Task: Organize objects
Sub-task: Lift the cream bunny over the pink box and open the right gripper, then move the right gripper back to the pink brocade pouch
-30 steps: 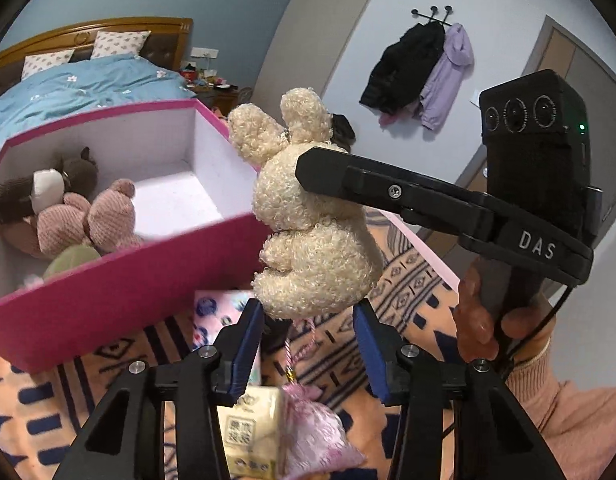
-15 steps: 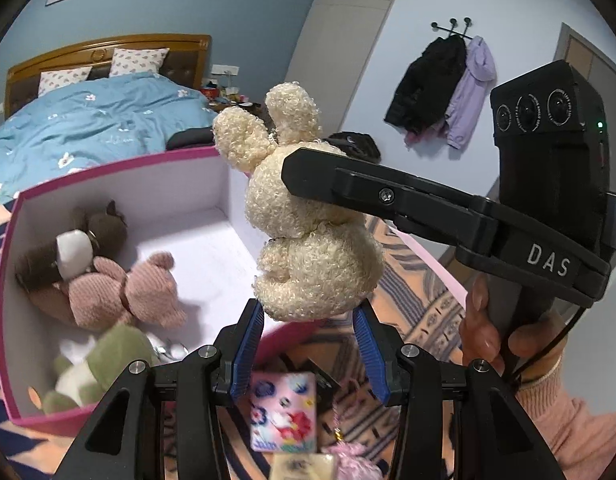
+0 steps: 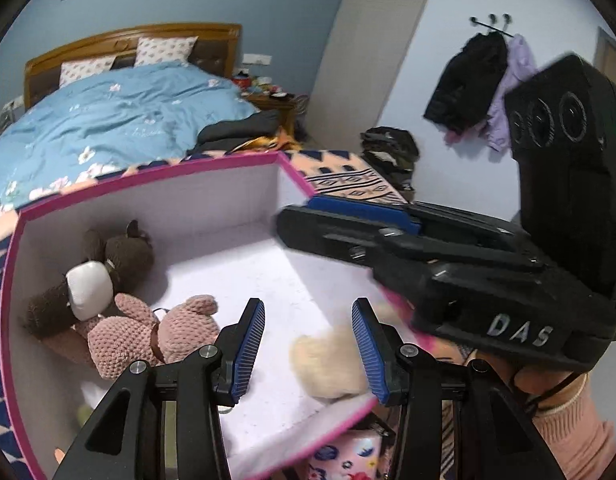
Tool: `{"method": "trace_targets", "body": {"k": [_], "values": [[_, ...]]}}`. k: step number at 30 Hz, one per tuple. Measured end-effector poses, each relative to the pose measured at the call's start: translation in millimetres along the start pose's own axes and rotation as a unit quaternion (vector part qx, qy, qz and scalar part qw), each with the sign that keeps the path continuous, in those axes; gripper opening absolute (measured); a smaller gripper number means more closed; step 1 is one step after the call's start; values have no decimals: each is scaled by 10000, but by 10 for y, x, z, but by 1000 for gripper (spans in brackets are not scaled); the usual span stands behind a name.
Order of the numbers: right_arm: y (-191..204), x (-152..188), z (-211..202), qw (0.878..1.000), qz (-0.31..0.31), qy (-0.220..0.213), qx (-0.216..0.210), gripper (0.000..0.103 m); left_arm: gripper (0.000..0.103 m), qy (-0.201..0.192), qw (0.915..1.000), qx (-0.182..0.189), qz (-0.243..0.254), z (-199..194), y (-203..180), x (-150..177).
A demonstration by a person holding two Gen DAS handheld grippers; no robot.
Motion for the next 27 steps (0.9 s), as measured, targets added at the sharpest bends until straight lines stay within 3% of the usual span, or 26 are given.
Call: {"method": "trace_targets", "body": {"k": [11, 15, 18, 27], "values": [[-239, 234, -103, 9994, 234, 75, 249, 30, 49, -123, 9998, -79, 150, -95, -17, 188], [-213, 266, -295, 9994, 176, -55, 307, 39, 50, -195, 9992, -148, 308, -167, -90, 251], [-163, 300, -446, 9994, 119, -135, 306, 40, 51, -203, 9990, -149, 379, -189, -132, 311], [0, 554, -469, 9989, -157, 323, 295, 40, 58, -420, 9974, -196, 547, -399, -203, 491]]}}
Point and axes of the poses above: each gripper's, at about its wrist camera, not at the fingertips, and z roughly the way its jaws point, y to its left, x to its underside, the point moved 1 cm from there along z, roughly the way its jaws point, and after that the axes turned 6 degrees about -x, right-handed, at the moved point
